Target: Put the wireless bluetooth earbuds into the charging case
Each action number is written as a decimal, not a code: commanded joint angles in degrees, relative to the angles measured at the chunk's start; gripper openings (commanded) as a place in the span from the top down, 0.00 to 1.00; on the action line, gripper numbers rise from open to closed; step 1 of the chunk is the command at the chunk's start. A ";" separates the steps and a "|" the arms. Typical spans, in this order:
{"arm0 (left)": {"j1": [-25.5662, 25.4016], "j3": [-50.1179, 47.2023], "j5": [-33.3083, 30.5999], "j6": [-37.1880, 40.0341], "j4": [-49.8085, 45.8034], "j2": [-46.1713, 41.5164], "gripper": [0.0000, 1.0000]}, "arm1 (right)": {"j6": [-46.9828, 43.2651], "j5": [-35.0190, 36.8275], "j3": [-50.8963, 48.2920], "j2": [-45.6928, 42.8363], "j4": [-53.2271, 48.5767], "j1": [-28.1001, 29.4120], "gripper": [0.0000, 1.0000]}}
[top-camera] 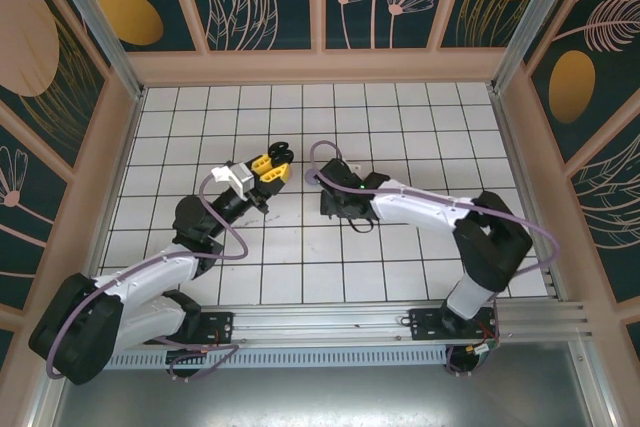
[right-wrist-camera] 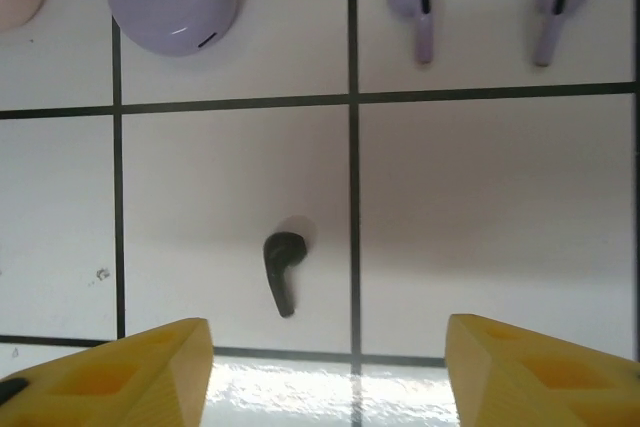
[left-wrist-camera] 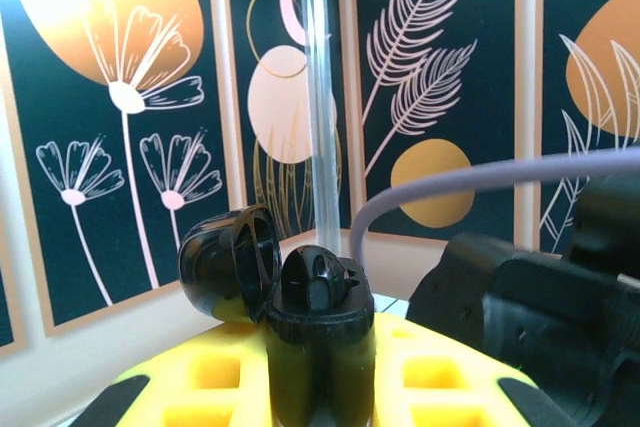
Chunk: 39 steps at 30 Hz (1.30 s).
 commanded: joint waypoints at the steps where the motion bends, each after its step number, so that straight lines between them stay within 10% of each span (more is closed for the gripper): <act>1: -0.27 -1.20 -1.75 -0.15 4.83 -1.28 1.00 | -0.68 -0.85 3.92 2.58 -1.25 -0.27 0.42; 39: -0.27 -1.76 -1.79 -0.53 6.84 -1.37 1.00 | 0.19 -2.97 7.88 15.80 0.89 -1.24 0.63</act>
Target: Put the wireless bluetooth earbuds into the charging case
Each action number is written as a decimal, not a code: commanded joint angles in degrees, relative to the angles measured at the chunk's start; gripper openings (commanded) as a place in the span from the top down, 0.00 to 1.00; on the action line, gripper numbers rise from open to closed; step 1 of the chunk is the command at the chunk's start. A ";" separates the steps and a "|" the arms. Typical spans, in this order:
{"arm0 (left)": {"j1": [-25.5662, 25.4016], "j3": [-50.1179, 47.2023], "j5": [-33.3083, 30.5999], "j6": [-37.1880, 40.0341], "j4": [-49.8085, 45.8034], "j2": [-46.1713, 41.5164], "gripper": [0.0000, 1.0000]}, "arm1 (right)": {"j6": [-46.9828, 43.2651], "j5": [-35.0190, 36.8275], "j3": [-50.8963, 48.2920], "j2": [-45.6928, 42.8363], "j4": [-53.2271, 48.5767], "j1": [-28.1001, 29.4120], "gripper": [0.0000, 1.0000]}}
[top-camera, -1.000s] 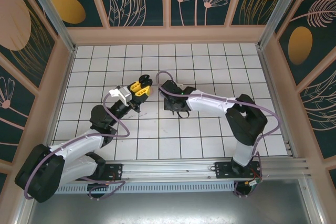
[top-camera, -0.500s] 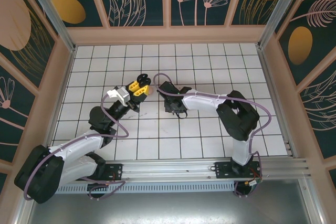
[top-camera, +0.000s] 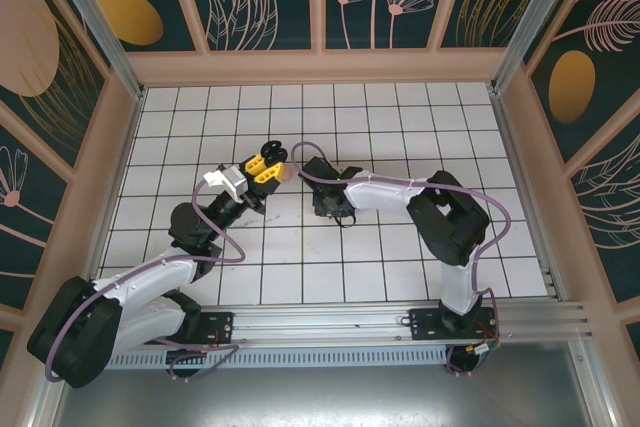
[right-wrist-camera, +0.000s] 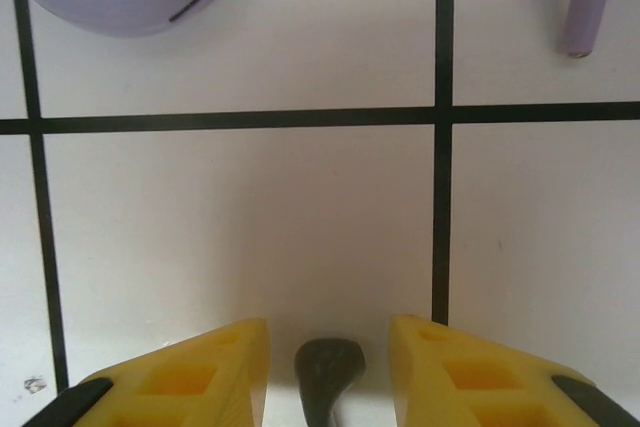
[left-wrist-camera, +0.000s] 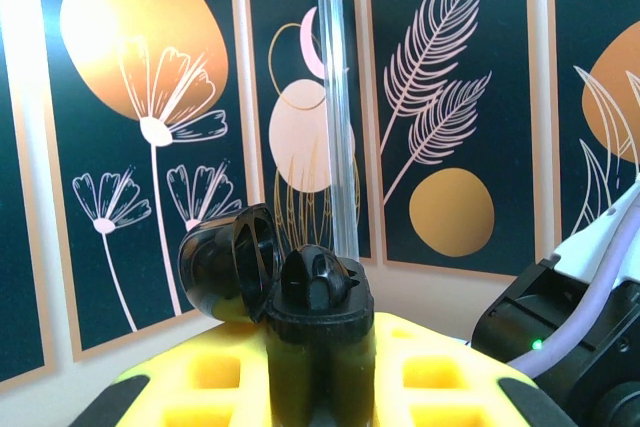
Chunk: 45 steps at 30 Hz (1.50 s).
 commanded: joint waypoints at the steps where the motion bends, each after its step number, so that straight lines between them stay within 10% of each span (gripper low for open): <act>1: -0.27 -0.22 0.00 -0.50 2.70 -0.43 1.00 | 0.25 -0.37 0.34 1.47 0.38 -0.43 0.64; 25: -0.27 0.10 0.05 -0.50 2.62 0.34 1.00 | 0.87 0.50 -0.71 -0.86 1.19 -0.17 0.83; 45: -0.27 1.79 2.73 -0.30 -0.40 -0.54 1.00 | -1.81 9.12 0.22 -22.00 -1.82 -0.96 0.85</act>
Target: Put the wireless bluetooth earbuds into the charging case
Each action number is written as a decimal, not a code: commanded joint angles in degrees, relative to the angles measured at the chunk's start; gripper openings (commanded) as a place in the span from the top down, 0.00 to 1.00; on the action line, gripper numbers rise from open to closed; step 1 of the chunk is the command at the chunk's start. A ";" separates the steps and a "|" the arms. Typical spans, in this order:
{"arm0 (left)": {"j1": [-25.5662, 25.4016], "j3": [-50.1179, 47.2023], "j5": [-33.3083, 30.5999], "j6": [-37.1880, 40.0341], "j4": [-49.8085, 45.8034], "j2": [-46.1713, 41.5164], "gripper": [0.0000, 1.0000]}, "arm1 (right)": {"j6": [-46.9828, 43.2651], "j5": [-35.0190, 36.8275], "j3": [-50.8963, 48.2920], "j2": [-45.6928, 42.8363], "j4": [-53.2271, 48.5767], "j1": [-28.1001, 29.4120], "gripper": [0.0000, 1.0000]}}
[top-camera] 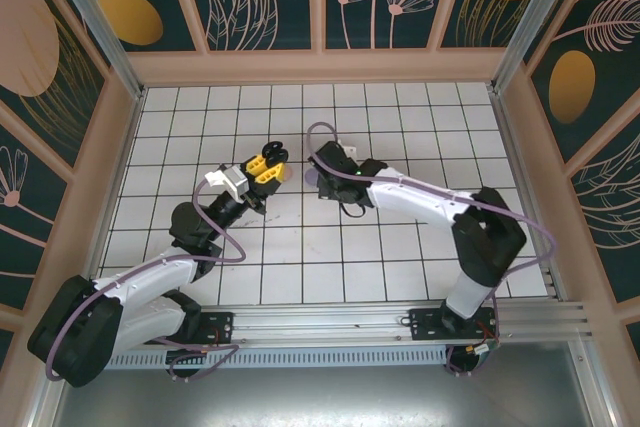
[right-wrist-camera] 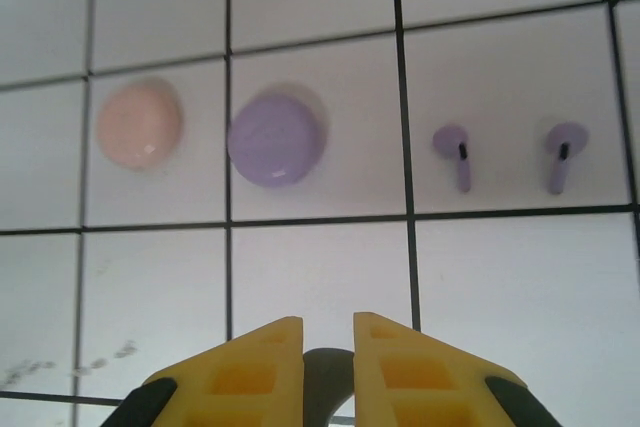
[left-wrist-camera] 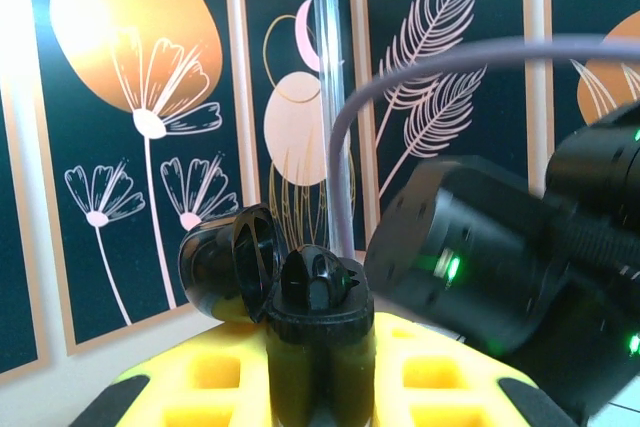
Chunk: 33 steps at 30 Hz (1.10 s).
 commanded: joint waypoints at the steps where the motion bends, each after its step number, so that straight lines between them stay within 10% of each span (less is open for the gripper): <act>1: -0.27 1.97 2.26 -0.16 0.02 -0.78 1.00 | -2.54 3.62 1.21 -5.96 -1.23 -0.51 0.85; 33: -0.26 3.72 9.36 -1.40 -3.30 2.14 1.00 | -19.98 10.88 7.88 -17.51 16.74 15.86 0.85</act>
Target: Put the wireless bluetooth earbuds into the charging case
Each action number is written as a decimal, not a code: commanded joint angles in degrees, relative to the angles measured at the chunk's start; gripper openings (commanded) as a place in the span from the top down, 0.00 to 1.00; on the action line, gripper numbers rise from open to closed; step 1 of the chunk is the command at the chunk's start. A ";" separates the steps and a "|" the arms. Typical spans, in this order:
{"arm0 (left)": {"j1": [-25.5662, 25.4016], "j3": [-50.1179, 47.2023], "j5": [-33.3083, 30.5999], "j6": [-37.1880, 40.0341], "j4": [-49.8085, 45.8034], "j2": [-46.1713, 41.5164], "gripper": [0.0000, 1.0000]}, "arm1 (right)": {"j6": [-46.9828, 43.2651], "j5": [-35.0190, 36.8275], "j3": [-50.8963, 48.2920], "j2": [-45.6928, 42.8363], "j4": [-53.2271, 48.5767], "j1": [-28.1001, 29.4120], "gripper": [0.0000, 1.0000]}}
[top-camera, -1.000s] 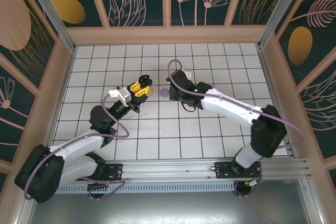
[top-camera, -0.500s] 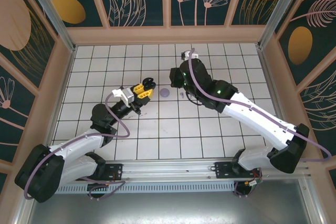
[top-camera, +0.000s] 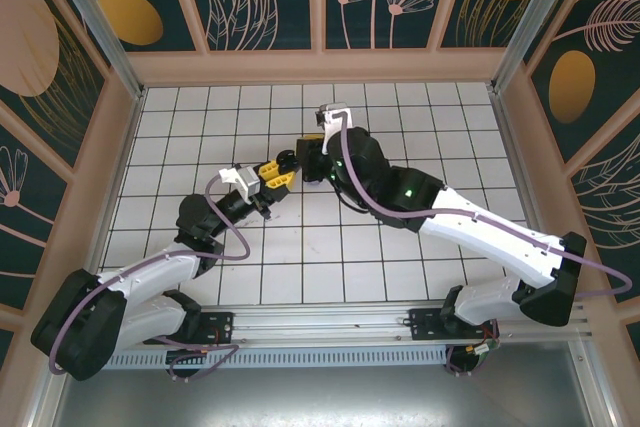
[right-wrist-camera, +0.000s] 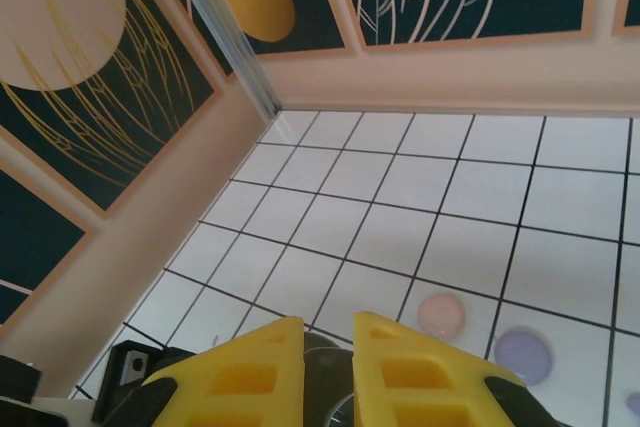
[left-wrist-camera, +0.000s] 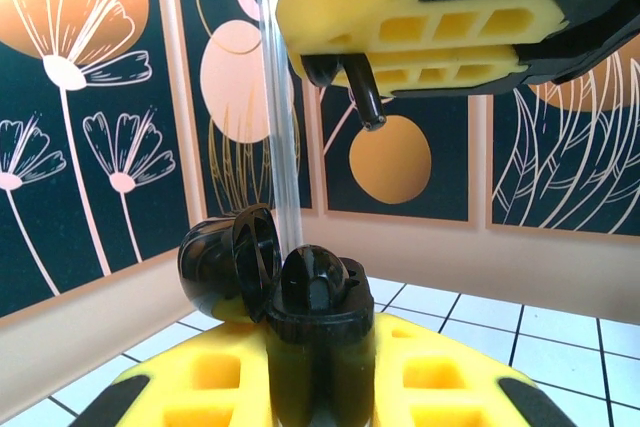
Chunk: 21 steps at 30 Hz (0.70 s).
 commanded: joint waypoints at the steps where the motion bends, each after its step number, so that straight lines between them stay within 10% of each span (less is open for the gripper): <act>1: -0.27 1.76 1.80 -1.28 1.73 -0.17 1.00 | -2.44 3.85 -2.21 -1.08 5.90 1.43 0.85; 21: -0.27 1.83 2.16 -1.69 2.52 -1.05 1.00 | 0.24 4.52 -4.82 0.58 8.26 2.42 0.86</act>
